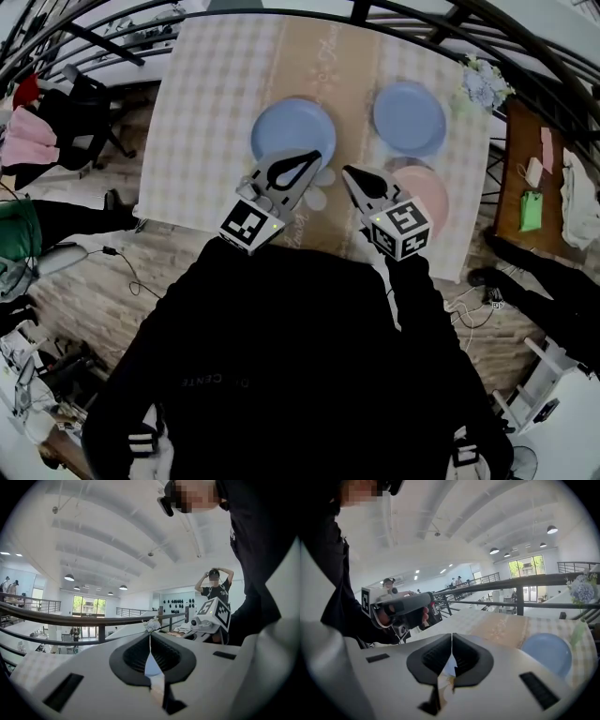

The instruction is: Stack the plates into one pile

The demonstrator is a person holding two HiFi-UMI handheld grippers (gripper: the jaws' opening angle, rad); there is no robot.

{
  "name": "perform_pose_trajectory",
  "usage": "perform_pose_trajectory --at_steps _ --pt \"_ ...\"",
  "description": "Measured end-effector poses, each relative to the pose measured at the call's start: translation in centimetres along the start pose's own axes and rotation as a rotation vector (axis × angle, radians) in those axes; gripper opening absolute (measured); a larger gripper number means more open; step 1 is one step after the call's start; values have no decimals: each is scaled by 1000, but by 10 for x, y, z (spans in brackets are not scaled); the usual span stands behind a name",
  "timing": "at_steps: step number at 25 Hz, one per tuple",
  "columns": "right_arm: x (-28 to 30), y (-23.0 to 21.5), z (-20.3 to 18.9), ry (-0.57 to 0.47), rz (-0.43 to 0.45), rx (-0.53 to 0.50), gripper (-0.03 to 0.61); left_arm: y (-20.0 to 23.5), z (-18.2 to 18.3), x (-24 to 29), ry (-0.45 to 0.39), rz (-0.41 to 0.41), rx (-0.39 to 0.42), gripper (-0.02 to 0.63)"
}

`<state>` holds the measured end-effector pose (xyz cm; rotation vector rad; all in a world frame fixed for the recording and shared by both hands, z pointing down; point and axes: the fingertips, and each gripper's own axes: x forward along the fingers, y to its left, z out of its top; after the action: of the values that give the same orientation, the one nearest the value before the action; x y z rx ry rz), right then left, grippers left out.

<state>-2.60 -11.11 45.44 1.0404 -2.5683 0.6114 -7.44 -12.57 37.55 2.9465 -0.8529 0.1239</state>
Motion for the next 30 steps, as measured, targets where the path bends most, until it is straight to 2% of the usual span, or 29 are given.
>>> perform_pose_trajectory --at_steps 7,18,22,30 --pt "42 -32 -42 127 -103 47 31 12 -15 -2 9 -5 8 21" --pt "94 -84 -80 264 -211 129 63 30 -26 1 -7 6 51 21" --pt "107 -96 -96 331 -240 163 82 38 -29 1 -22 19 36 21" --pt "128 -107 -129 436 -294 248 117 50 -38 8 -28 -10 14 21"
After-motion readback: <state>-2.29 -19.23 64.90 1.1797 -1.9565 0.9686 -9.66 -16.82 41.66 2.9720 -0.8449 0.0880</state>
